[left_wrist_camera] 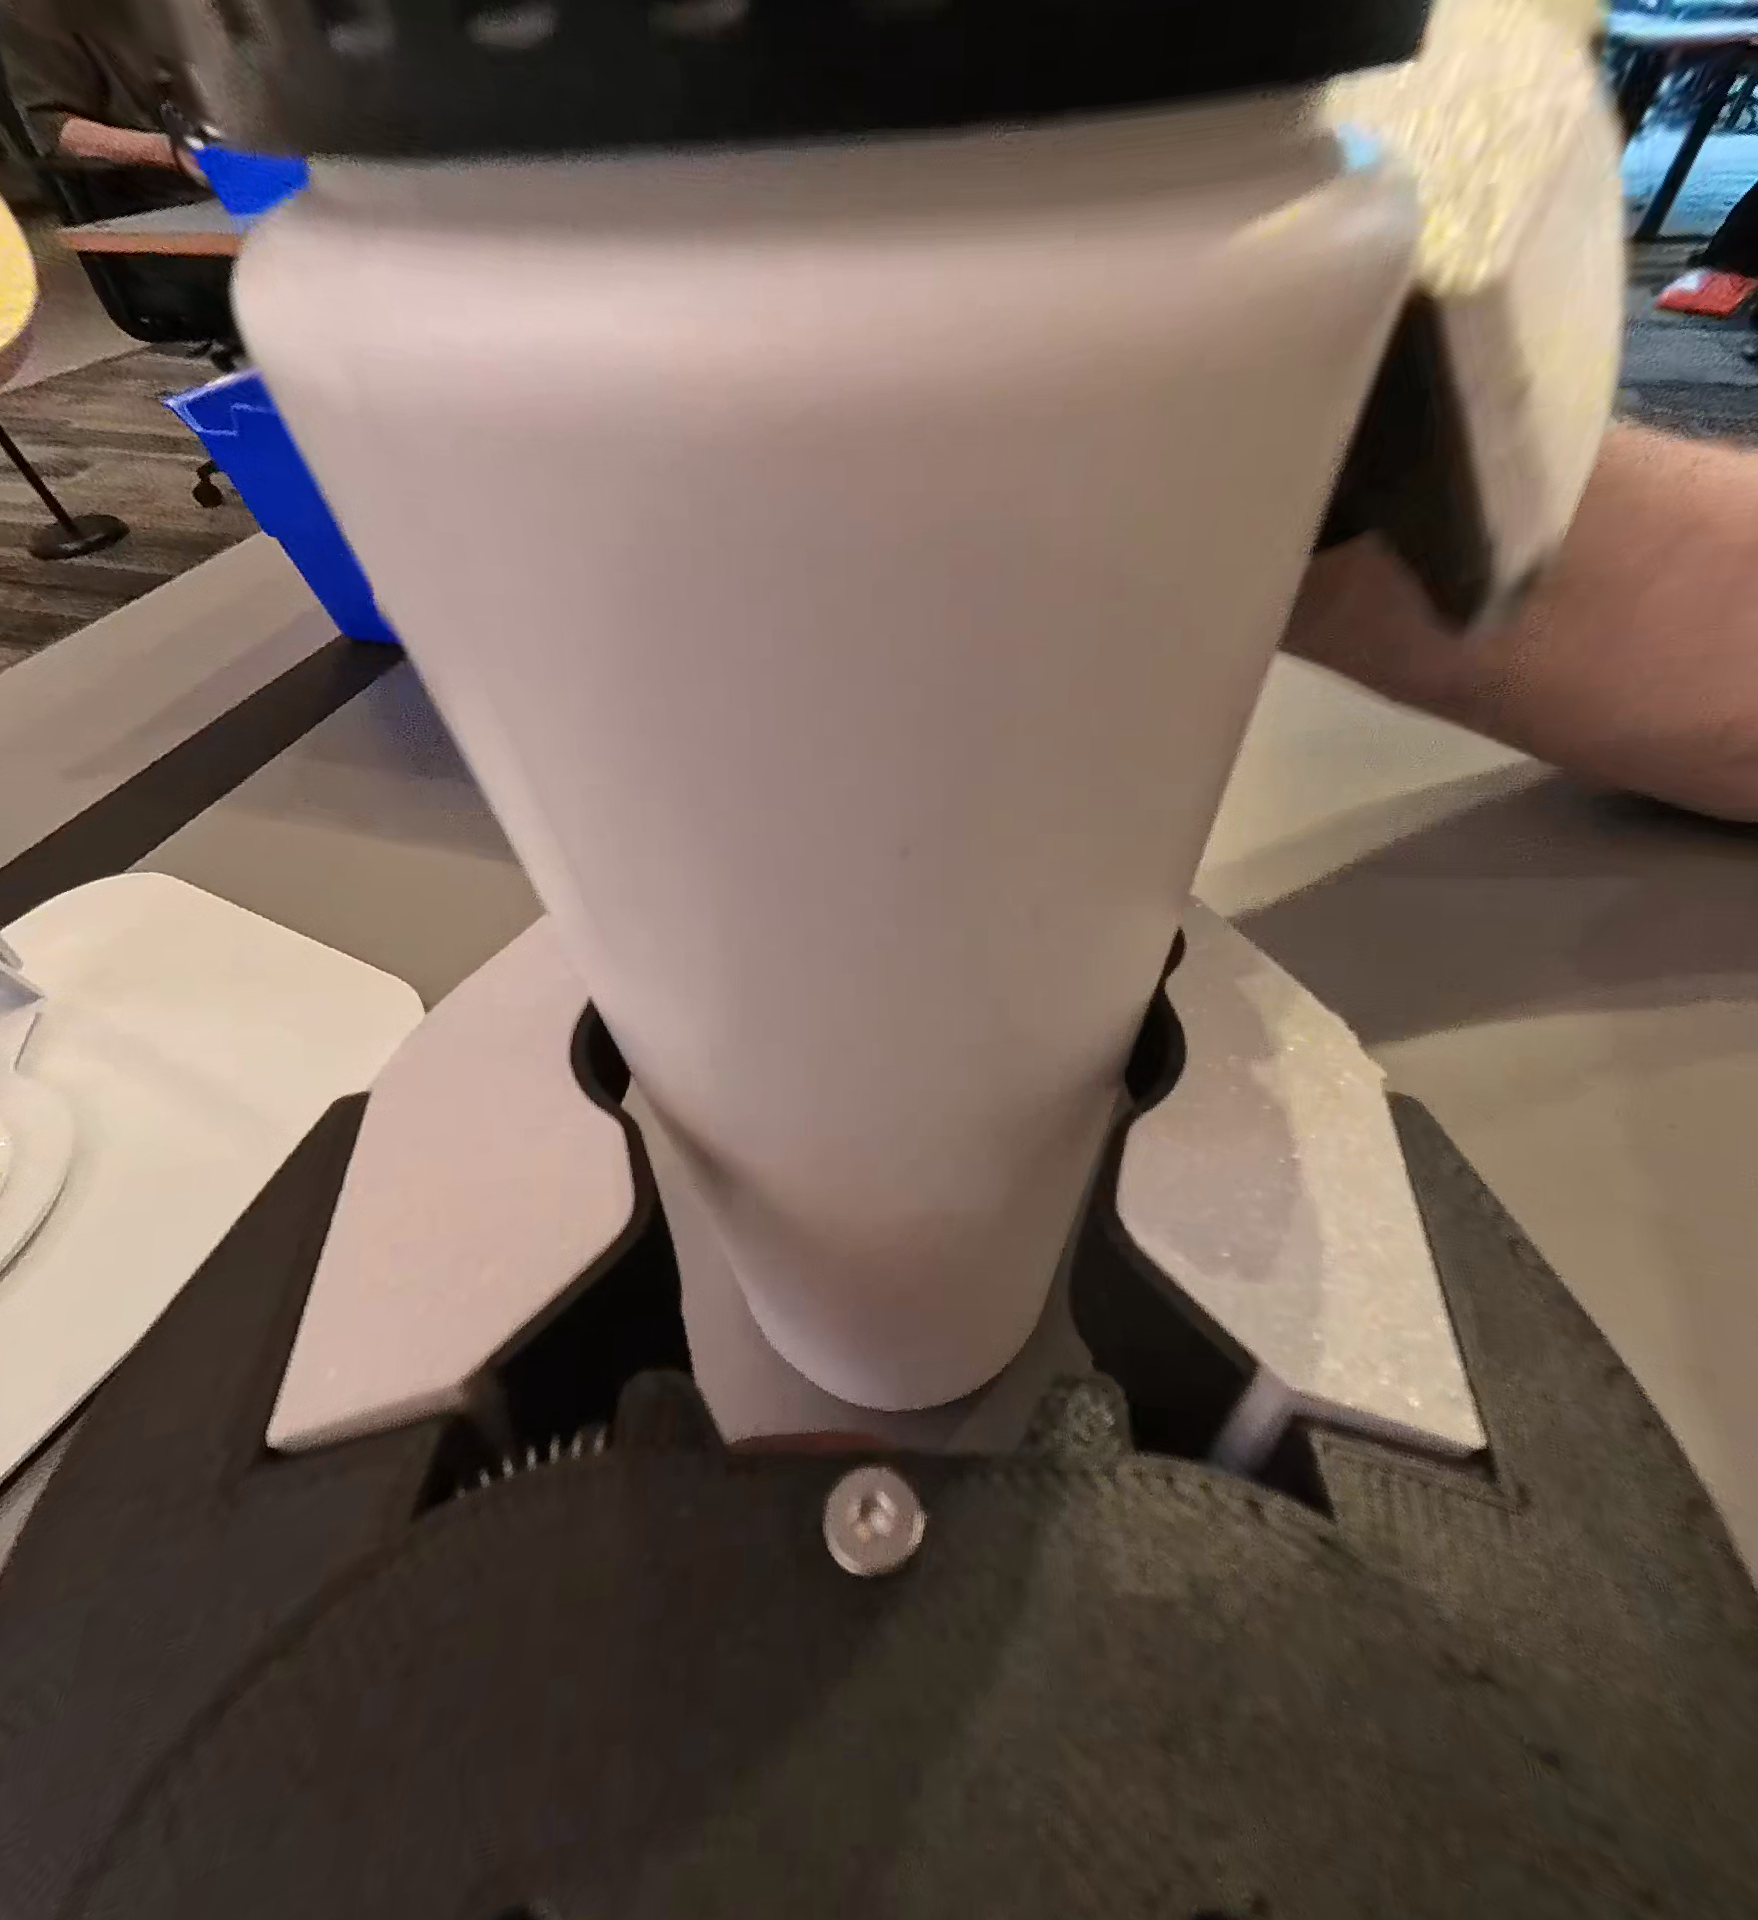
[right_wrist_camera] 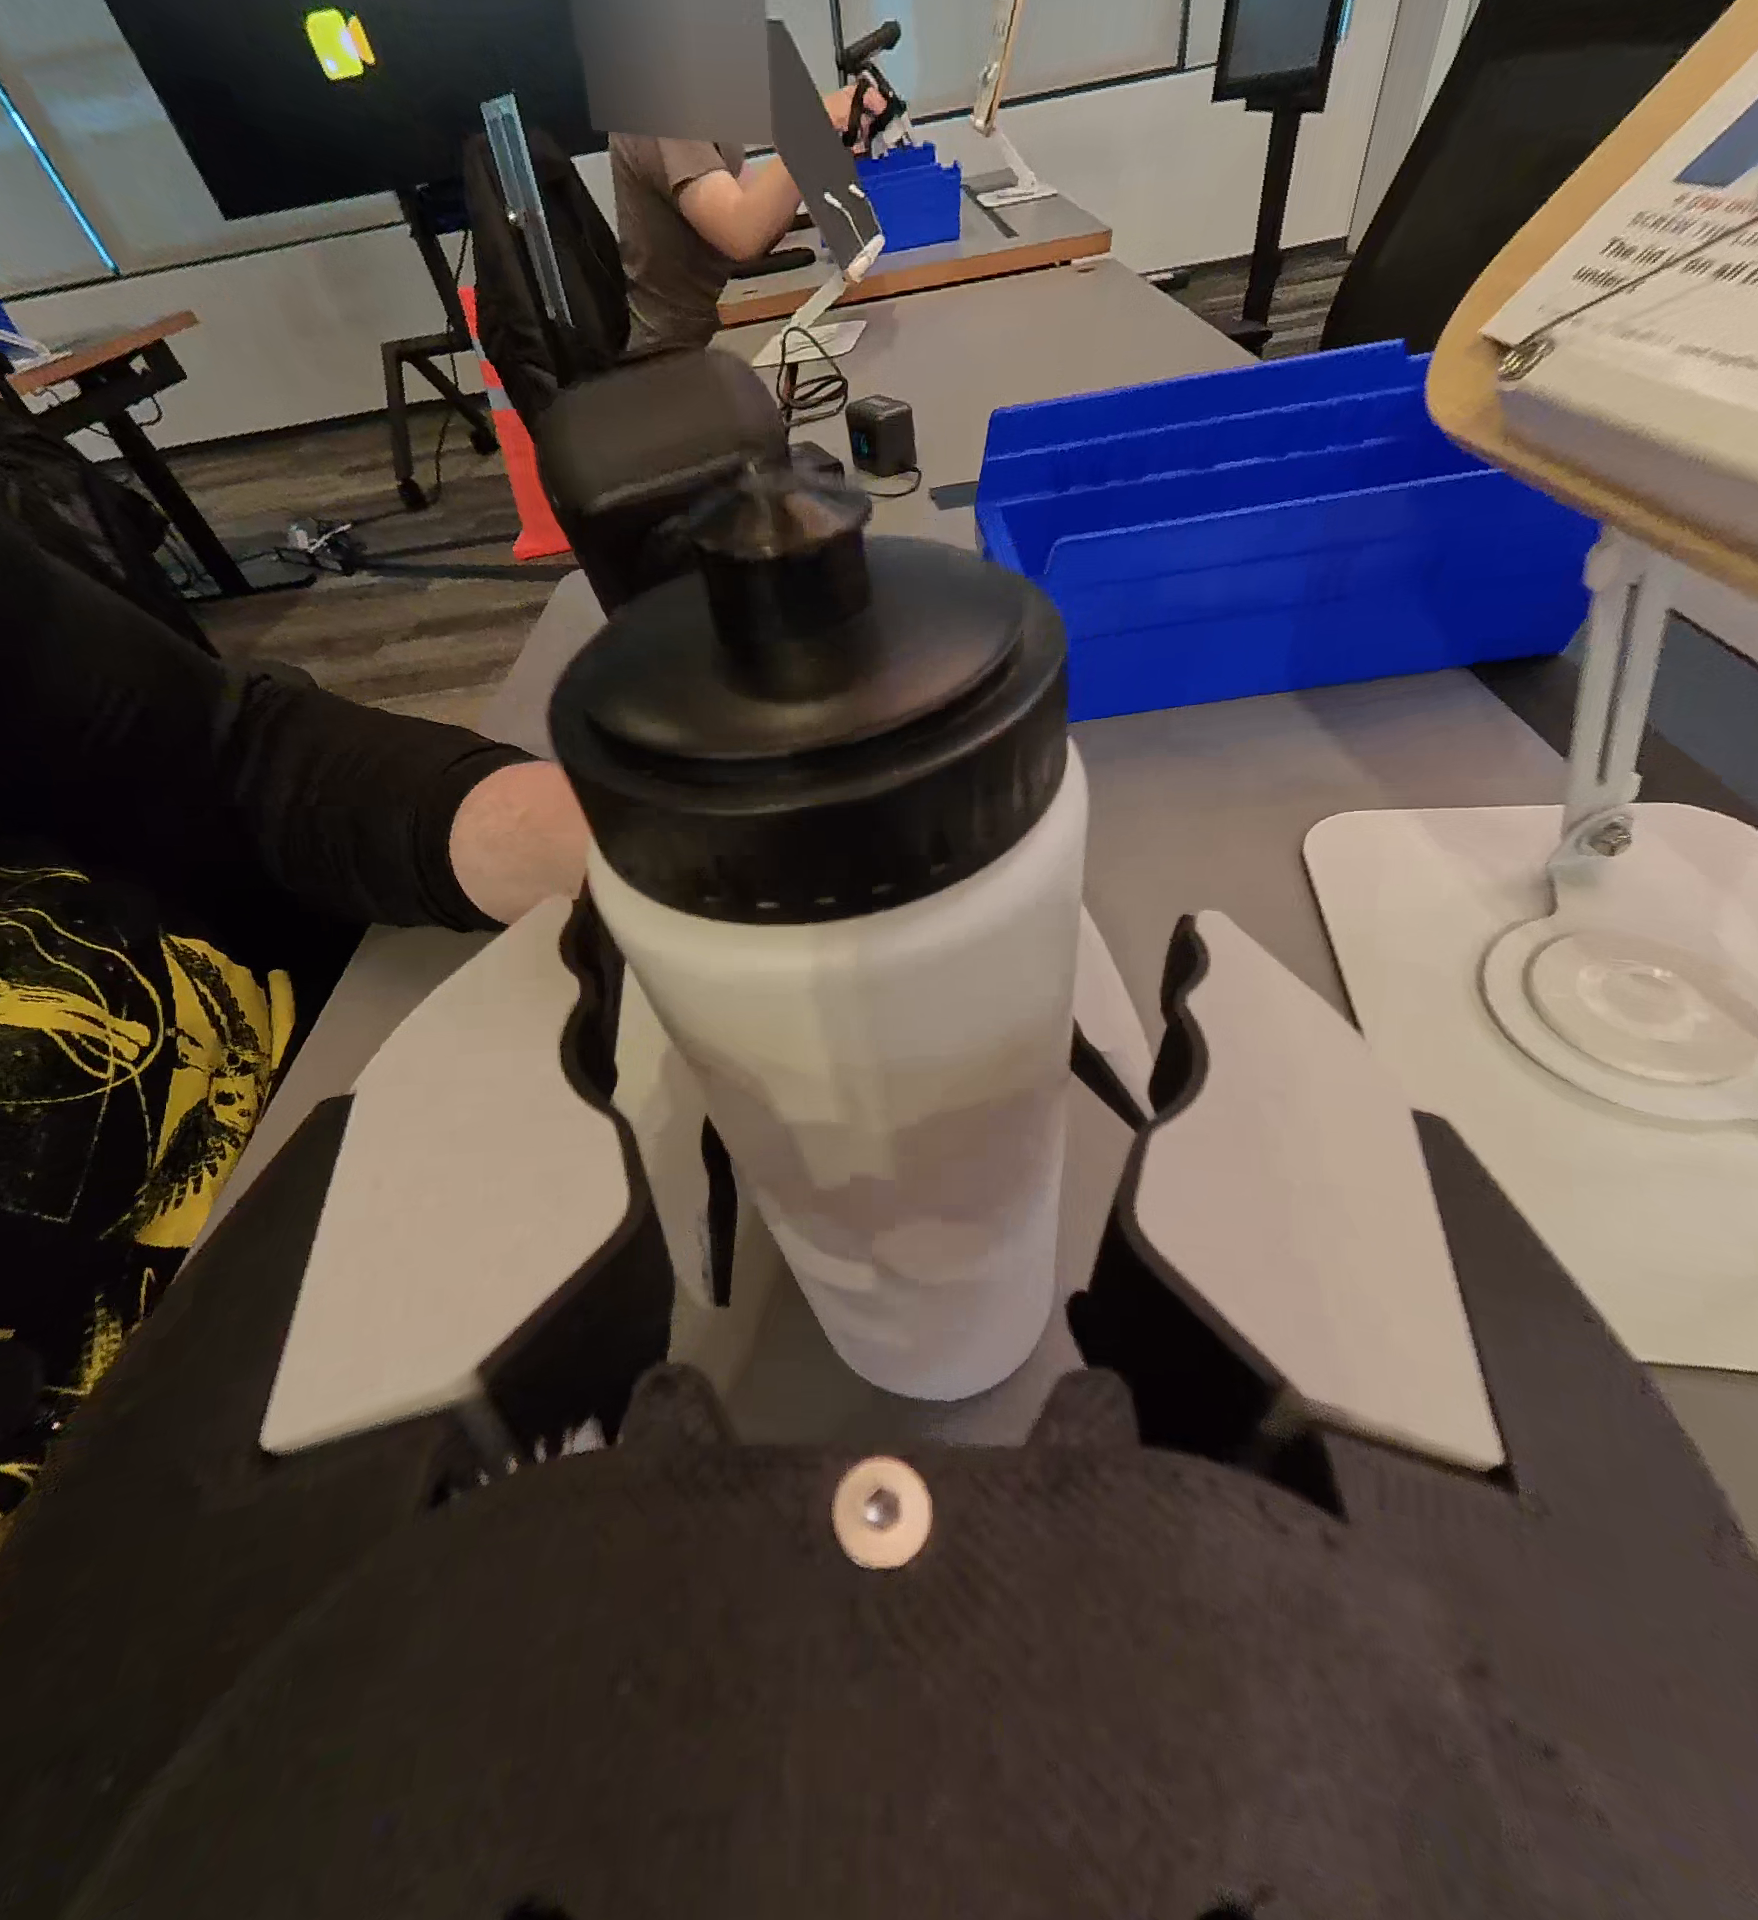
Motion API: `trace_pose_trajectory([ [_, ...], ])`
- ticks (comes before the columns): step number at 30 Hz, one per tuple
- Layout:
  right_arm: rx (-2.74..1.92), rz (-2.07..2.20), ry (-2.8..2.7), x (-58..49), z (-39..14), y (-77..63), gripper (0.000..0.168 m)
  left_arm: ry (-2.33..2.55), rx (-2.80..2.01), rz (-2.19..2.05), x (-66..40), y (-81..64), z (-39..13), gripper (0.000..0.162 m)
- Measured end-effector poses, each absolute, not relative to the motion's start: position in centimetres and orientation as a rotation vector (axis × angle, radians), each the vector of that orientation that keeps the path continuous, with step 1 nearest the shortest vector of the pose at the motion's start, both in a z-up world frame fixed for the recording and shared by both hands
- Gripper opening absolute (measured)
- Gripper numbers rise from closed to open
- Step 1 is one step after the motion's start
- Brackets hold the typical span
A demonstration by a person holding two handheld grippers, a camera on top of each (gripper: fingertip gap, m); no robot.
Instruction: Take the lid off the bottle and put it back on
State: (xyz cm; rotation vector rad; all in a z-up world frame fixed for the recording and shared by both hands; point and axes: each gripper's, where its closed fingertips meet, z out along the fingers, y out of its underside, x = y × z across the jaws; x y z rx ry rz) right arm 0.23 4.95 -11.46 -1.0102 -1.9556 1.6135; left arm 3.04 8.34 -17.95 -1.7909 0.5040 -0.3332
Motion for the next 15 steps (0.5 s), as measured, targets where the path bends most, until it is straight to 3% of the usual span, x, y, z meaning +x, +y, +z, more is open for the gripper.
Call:
trace_pose_trajectory([
  [4,-1.086,1.541,-1.954,1.5,-8.7,5.9,0.101,0.503,-1.789,-0.327,2.9,8.4,-18.0,0.096],
  [8,-1.288,1.346,-2.040,1.7,-6.9,5.8,0.084,0.495,-1.786,-0.323,2.9,8.5,-17.9,0.095],
  [15,-1.509,0.713,-2.375,1.8,-7.7,5.2,0.081,0.494,-1.793,-0.312,2.8,8.6,-18.0,0.095],
])
